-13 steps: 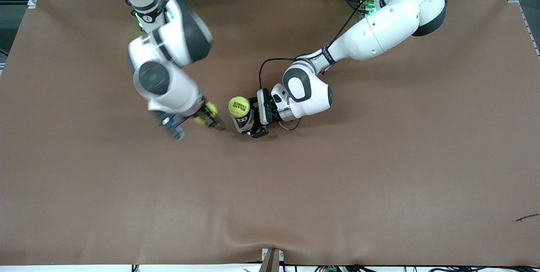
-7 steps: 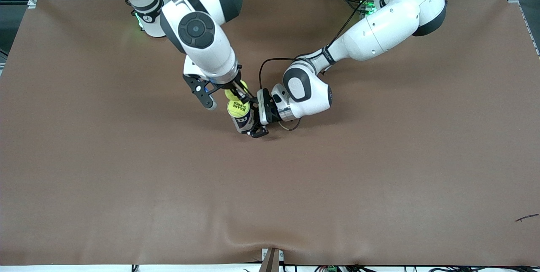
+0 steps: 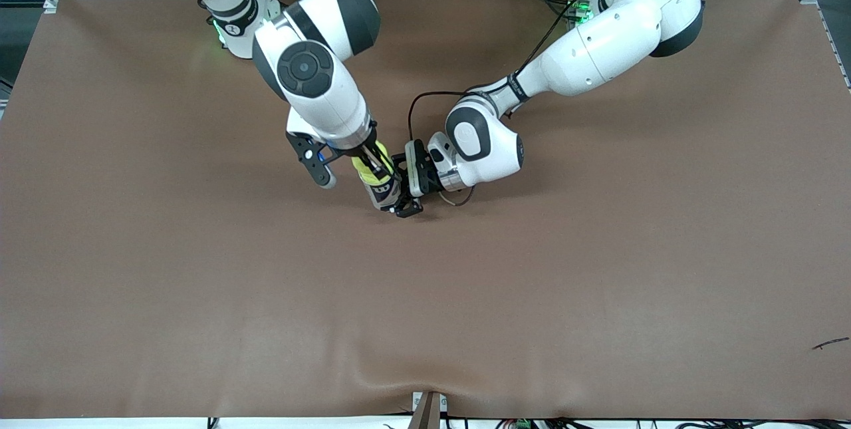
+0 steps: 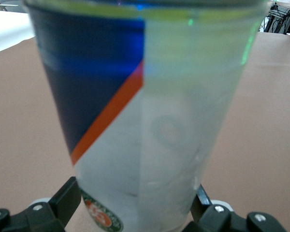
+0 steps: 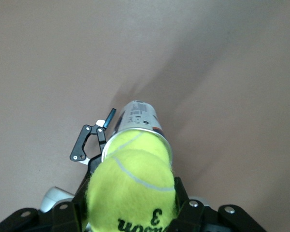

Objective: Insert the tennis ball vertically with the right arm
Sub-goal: 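Release the second ball into the tube and raise the right gripper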

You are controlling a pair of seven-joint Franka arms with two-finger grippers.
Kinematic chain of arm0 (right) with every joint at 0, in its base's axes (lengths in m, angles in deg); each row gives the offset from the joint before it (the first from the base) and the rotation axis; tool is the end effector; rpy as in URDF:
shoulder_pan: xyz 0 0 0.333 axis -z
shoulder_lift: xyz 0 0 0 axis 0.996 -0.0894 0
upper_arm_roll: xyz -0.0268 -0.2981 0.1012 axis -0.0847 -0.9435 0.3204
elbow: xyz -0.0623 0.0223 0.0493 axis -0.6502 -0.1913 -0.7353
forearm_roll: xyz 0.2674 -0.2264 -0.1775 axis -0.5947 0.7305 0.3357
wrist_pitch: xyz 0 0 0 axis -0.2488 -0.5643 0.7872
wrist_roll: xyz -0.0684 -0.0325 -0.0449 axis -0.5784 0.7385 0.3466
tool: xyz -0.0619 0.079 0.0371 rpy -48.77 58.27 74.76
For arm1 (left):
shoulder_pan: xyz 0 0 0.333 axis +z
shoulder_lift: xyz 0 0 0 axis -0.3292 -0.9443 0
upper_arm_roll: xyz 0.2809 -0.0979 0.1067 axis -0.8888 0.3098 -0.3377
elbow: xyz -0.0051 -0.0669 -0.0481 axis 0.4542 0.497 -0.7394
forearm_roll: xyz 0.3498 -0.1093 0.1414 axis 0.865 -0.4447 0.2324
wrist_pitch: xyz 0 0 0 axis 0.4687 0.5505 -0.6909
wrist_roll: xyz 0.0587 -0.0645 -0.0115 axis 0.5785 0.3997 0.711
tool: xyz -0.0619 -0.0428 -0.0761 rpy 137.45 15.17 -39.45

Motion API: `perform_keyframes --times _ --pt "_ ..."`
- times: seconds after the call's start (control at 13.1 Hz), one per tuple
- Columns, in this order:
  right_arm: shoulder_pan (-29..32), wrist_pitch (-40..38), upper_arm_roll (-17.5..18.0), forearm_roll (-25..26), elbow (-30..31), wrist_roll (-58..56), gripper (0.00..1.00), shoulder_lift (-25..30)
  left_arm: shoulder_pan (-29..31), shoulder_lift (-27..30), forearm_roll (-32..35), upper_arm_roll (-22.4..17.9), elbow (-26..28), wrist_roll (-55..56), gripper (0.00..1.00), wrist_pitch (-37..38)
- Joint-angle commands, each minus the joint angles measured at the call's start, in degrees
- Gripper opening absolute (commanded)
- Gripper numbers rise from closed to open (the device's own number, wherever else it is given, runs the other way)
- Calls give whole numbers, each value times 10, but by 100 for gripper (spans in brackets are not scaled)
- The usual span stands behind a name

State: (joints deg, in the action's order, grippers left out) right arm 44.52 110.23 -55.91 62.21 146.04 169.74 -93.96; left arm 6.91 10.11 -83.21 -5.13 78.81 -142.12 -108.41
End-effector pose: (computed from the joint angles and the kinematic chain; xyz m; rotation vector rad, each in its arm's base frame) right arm 0.5357 0.4045 0.4256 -2.7454 1.4402 0.1944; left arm 0.4954 -0.4984 0.1533 1.6805 -1.4436 0.9391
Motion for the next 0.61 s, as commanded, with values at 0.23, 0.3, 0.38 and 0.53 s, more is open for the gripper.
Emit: perform_keyframes --times 0.23,0.3,0.38,0.53 --pt "3 11 1 -4 -5 2 54 -22 -2 6 -17 0 1 -13 98 -8" --pt "3 11 1 -4 -4 2 55 -23 -2 6 -17 0 1 -13 98 -8" --pt "4 11 1 -4 -3 2 57 -25 -2 6 -17 0 1 -13 98 -8" --pt "3 6 1 -4 -1 7 62 -24 -2 6 -17 0 1 -13 98 -8"
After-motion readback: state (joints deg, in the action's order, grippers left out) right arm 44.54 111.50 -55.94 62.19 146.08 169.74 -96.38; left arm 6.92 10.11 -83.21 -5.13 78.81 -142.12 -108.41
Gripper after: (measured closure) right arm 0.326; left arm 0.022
